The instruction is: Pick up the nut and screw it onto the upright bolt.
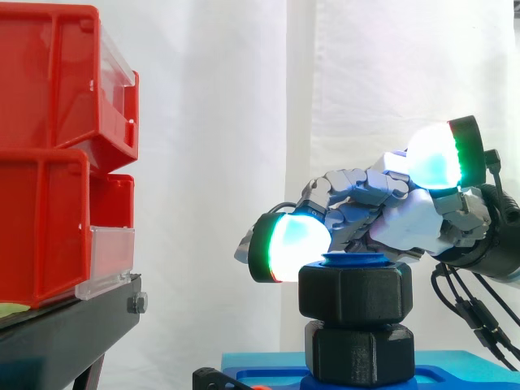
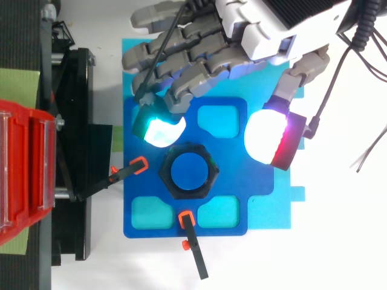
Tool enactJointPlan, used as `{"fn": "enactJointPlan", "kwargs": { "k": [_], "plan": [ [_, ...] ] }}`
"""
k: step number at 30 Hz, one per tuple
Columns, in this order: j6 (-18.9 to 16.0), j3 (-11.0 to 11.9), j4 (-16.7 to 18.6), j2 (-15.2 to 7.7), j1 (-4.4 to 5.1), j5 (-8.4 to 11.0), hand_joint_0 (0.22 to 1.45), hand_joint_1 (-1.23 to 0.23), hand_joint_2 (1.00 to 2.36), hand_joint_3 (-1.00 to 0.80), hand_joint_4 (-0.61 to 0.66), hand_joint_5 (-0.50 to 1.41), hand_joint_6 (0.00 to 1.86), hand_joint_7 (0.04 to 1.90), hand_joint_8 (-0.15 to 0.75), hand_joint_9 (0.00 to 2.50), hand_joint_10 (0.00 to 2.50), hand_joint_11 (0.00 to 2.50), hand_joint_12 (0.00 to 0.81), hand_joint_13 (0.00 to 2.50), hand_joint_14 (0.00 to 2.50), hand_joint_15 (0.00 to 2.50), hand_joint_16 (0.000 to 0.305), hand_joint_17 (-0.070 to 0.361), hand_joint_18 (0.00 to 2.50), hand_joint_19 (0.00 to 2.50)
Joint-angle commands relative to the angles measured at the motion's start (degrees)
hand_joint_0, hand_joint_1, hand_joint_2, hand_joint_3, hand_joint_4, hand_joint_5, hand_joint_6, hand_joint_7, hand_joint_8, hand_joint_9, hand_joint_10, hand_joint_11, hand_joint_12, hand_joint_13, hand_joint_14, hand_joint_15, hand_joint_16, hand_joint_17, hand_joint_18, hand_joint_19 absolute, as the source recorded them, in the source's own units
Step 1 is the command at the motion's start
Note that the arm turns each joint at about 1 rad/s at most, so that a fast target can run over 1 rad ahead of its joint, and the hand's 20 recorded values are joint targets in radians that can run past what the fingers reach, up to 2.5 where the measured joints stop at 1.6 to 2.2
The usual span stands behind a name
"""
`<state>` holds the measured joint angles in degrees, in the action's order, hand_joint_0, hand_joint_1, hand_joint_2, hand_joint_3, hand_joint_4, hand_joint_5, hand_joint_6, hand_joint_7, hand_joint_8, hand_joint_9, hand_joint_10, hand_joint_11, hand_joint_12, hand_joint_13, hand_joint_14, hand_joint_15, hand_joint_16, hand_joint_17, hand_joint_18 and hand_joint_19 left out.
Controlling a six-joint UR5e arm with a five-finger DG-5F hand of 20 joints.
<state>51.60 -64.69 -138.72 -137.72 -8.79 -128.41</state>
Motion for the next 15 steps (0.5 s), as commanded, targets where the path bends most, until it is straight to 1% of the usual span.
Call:
{"fn": "enactJointPlan", "kwargs": {
  "k": [1,5,9,12,14,15],
  "plan": [
    [0.0,0.0,-0.1,0.0,0.18,0.0,0.46,-0.07,1.0,-0.5,0.19,-0.19,0.5,0.72,0.253,0.38,0.0,0.0,0.364,0.27,0.0,0.0,0.045,0.101,0.03,0.0],
    [-0.1,0.0,0.0,0.0,0.27,0.0,0.46,-0.08,1.0,-0.5,0.19,-0.19,0.5,0.75,0.256,0.39,0.0,0.0,0.364,0.27,0.0,0.0,0.045,0.1,0.04,0.0],
    [-1.2,0.0,0.2,0.0,0.27,0.0,0.46,-0.09,1.0,-0.5,0.21,-0.18,0.5,0.78,0.263,0.41,0.0,0.0,0.362,0.28,0.0,0.0,0.044,0.099,0.04,0.0],
    [-1.5,0.0,0.3,0.0,0.27,0.0,0.46,-0.11,1.0,-0.5,0.27,-0.14,0.5,0.91,0.275,0.47,0.0,0.0,0.356,0.32,0.0,0.0,0.044,0.098,0.11,0.0],
    [-1.5,0.0,0.4,0.0,0.27,0.0,0.47,-0.13,1.0,-0.5,0.29,-0.12,0.5,1.03,0.28,0.53,0.0,0.0,0.349,0.36,0.0,0.0,0.042,0.094,0.14,0.0],
    [-1.5,0.0,0.4,0.0,0.27,-0.09,0.47,-0.14,1.0,-0.5,0.29,-0.11,0.5,1.05,0.279,0.54,0.0,0.0,0.345,0.37,0.0,0.0,0.042,0.094,0.14,0.0]
  ]
}}
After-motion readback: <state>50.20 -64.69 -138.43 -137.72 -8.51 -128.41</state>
